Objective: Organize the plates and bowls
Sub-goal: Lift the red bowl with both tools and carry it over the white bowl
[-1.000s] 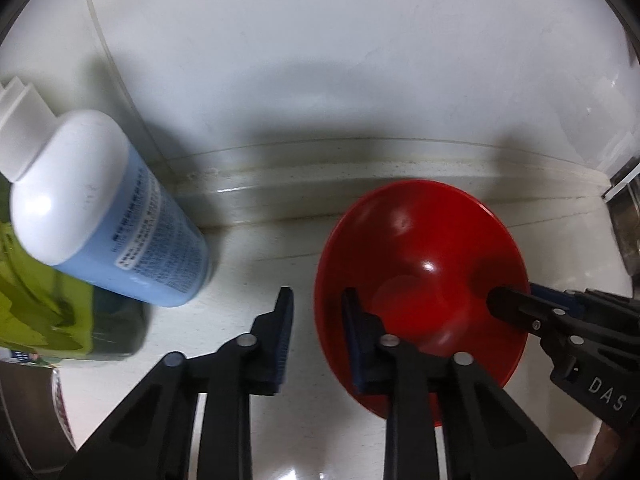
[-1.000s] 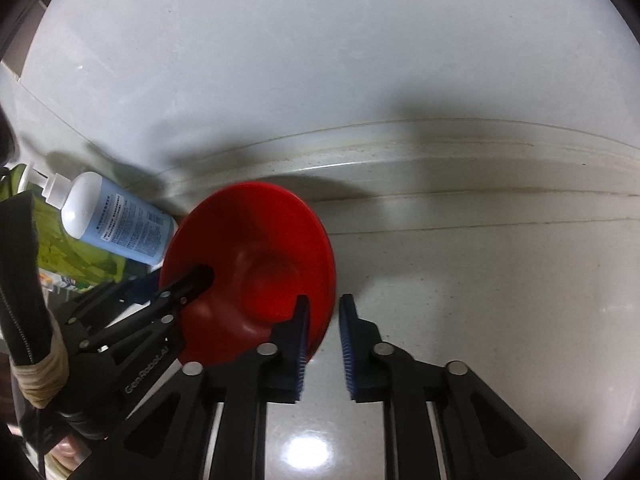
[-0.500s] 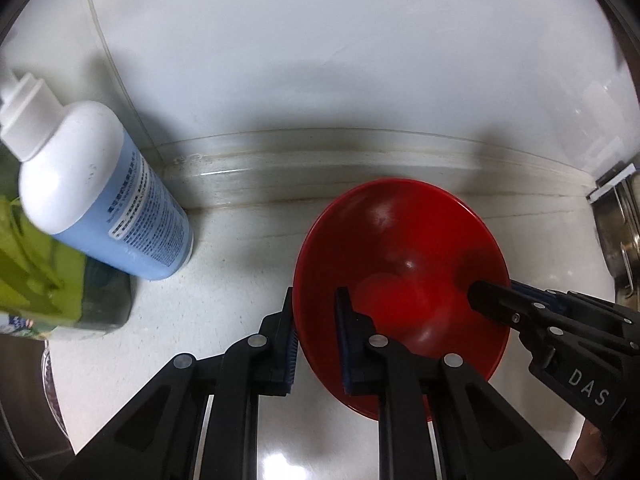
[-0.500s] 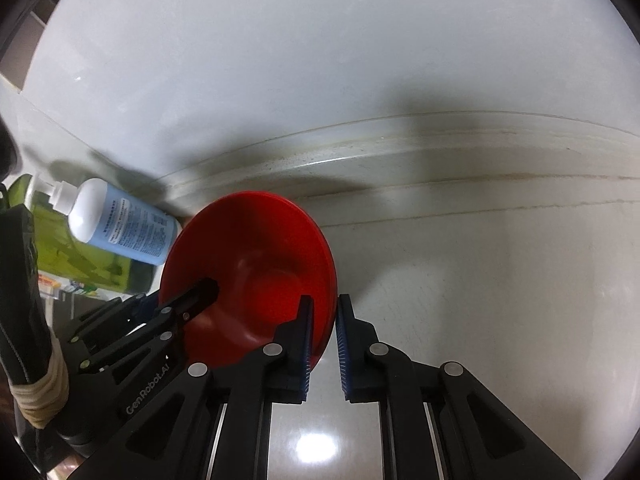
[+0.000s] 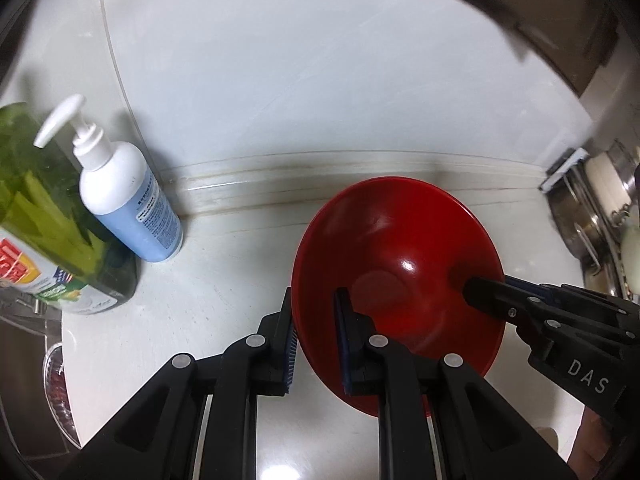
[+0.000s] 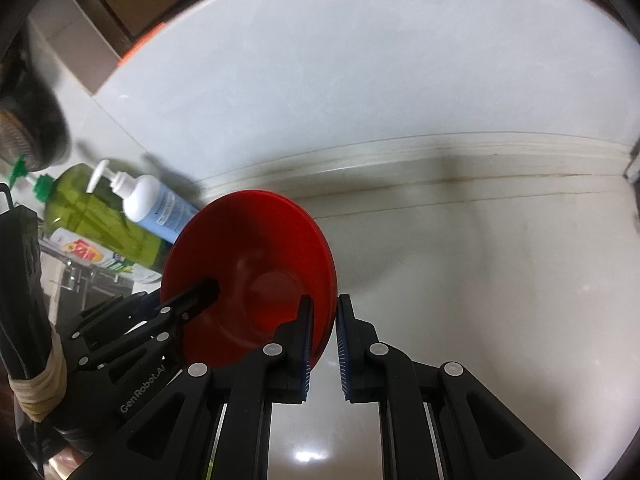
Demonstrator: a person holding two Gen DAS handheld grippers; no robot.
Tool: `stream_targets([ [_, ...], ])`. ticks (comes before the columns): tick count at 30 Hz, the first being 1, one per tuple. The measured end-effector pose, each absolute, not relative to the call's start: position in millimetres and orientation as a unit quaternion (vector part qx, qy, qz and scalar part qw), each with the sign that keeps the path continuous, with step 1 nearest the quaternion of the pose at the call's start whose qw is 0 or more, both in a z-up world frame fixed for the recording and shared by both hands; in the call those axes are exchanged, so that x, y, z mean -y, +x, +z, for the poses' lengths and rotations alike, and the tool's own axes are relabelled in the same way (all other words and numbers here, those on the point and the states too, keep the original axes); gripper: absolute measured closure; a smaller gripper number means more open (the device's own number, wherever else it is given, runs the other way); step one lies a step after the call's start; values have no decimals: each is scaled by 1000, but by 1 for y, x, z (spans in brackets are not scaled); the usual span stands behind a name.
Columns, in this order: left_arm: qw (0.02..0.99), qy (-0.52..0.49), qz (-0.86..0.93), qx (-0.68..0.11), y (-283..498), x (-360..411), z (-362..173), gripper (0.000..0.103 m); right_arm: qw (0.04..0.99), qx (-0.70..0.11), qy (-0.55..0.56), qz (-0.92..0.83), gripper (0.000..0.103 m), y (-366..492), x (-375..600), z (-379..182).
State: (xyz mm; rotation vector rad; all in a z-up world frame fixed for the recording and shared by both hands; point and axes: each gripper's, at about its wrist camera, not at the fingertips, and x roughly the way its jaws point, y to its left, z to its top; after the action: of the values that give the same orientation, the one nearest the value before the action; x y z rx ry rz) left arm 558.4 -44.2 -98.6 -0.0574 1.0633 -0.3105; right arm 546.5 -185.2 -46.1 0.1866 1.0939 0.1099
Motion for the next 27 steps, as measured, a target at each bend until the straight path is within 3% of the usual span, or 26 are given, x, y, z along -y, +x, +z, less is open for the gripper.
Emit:
stream_targets([
  [27,850,-11,-245,-465,407,114,-35,85,881,-464,94,-5,90,376,245,14],
])
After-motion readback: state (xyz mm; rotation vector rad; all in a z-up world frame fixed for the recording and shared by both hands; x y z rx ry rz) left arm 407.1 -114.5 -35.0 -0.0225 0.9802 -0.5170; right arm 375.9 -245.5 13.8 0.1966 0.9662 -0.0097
